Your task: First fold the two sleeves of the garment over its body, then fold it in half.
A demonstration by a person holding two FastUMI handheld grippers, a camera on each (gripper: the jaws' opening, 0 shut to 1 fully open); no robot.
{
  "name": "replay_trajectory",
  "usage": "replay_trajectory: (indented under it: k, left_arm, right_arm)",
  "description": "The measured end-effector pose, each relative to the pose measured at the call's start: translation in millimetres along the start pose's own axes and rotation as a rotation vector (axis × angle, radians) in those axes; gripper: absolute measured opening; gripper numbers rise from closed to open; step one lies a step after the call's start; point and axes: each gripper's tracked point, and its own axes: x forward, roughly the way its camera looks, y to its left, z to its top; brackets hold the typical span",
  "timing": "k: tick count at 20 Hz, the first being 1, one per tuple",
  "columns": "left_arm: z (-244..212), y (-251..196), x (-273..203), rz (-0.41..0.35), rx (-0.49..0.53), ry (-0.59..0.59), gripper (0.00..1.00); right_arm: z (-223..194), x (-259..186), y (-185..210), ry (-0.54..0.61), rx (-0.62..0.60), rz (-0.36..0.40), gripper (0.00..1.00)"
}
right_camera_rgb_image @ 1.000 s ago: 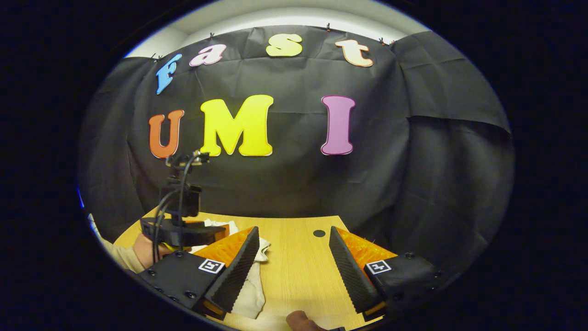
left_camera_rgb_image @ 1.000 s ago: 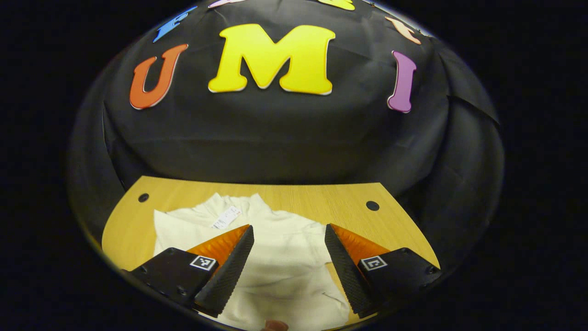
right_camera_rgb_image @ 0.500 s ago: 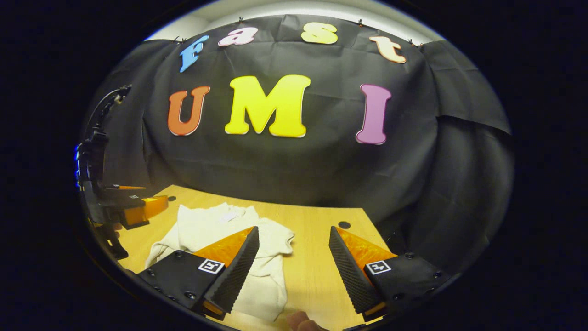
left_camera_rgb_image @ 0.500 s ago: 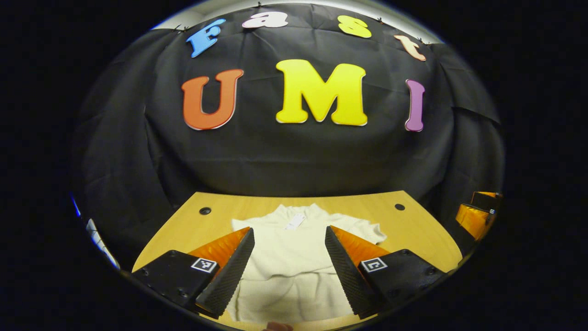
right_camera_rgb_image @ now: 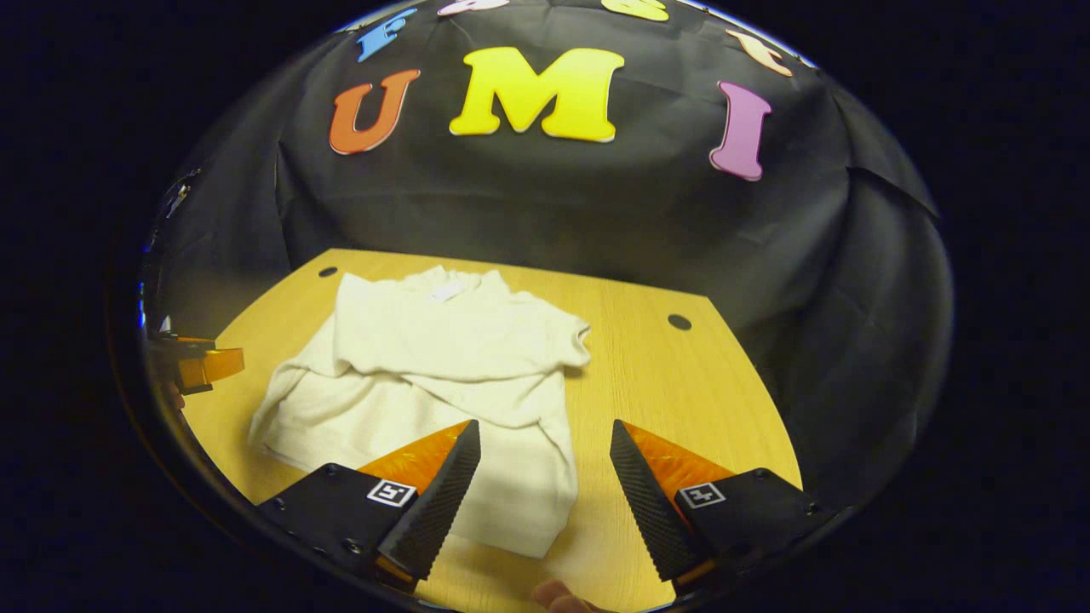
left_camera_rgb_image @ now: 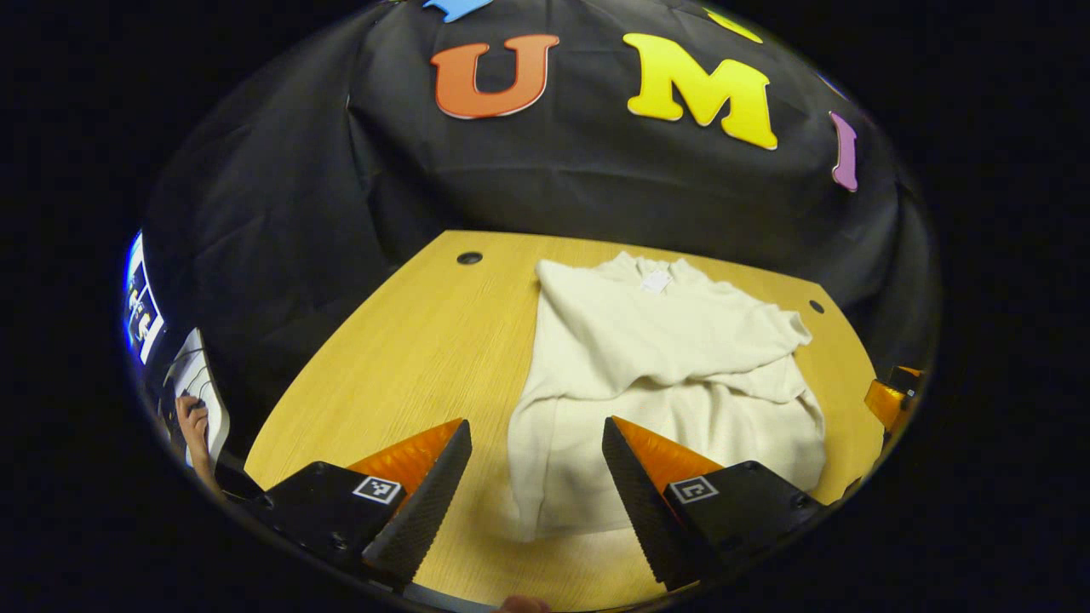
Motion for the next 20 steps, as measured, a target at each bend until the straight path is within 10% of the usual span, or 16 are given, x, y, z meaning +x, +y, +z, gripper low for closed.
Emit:
replay_trajectory:
  k: [8,20]
  left_arm:
    - [-95,7,34,0.011,-0.024,0.331,0.98]
    - [-65,-24,47,-0.036,-0.023,0.565,0.84]
  right_arm:
    - [-119,29,-8,0.379,0.05,-0.051,0.96]
    - [-133,37,7,0.636,0.206,-0.001,0.93]
